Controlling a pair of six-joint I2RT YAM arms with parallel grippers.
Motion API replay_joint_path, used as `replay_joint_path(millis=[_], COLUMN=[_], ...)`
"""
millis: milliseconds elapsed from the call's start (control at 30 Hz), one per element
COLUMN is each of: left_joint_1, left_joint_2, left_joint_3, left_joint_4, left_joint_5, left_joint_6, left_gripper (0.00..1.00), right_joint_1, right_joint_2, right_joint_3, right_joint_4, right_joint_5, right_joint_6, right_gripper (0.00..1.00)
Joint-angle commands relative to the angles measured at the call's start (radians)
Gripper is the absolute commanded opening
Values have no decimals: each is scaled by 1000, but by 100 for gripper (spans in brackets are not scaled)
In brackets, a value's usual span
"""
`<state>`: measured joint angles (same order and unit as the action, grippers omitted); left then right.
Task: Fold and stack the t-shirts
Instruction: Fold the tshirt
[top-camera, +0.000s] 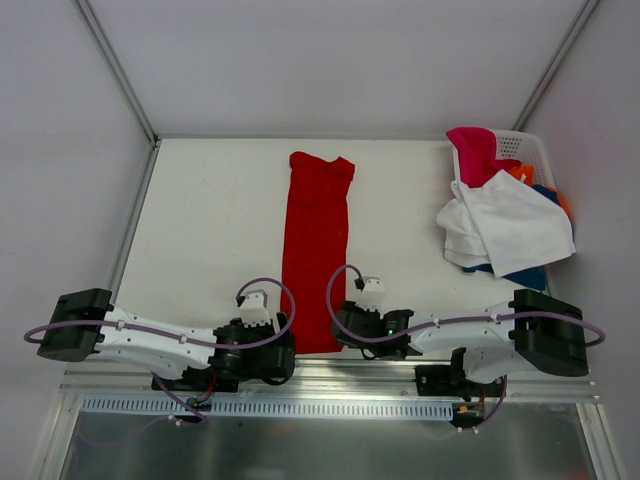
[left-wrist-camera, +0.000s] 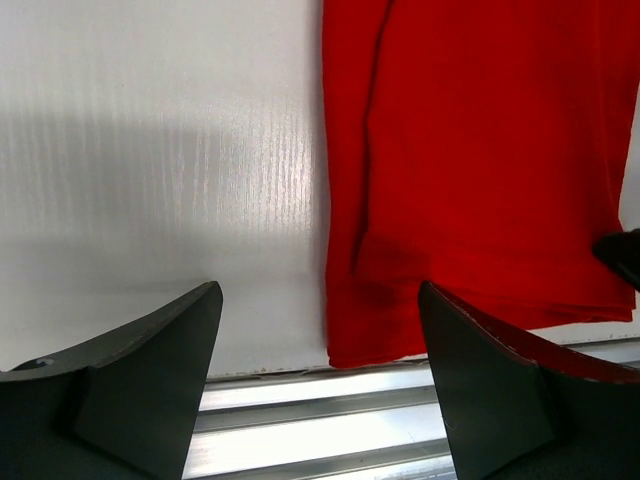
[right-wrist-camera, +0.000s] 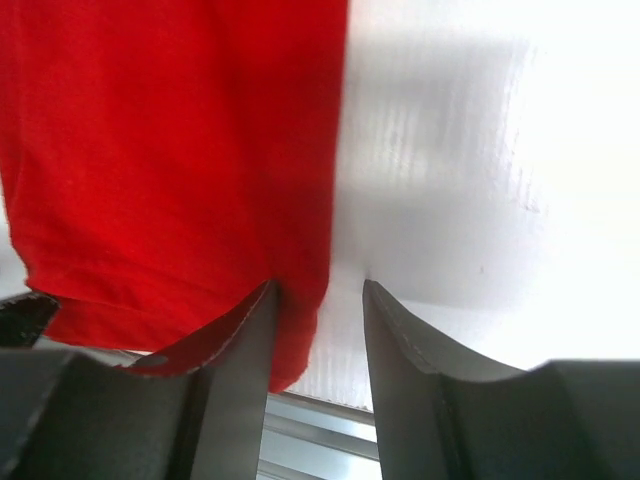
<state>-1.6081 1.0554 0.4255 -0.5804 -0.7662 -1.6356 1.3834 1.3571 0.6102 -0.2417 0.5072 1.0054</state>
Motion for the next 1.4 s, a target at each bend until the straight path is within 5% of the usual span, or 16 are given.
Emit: replay_joint_path(millis=[0, 267, 700, 867, 1233, 1367], left_joint_1=[28, 71, 111, 139, 171, 189], left_joint_2=[11, 9, -14, 40, 150, 146], left_joint_3=[7, -17, -47, -34, -27, -21], left_joint_4=[36, 94, 99, 100, 198, 208], left_joint_5=[4, 33, 21, 31, 36, 42], left_joint_6=[55, 103, 89, 83, 117, 148], left_gripper=[80, 79, 75, 51, 40, 21], right_joint_1=[19, 32, 31, 25, 5, -3], right_joint_2=[-26, 63, 129, 135, 111, 108], right_joint_3=[-21, 2, 42, 42, 5, 5], right_joint_4=[-38, 15, 44, 39, 38, 36], right_joint_5=[11, -16, -39, -39, -38, -38], right_joint_6=[68, 84, 56, 53, 55, 48], right_gripper=[43, 41, 18, 16, 15, 15])
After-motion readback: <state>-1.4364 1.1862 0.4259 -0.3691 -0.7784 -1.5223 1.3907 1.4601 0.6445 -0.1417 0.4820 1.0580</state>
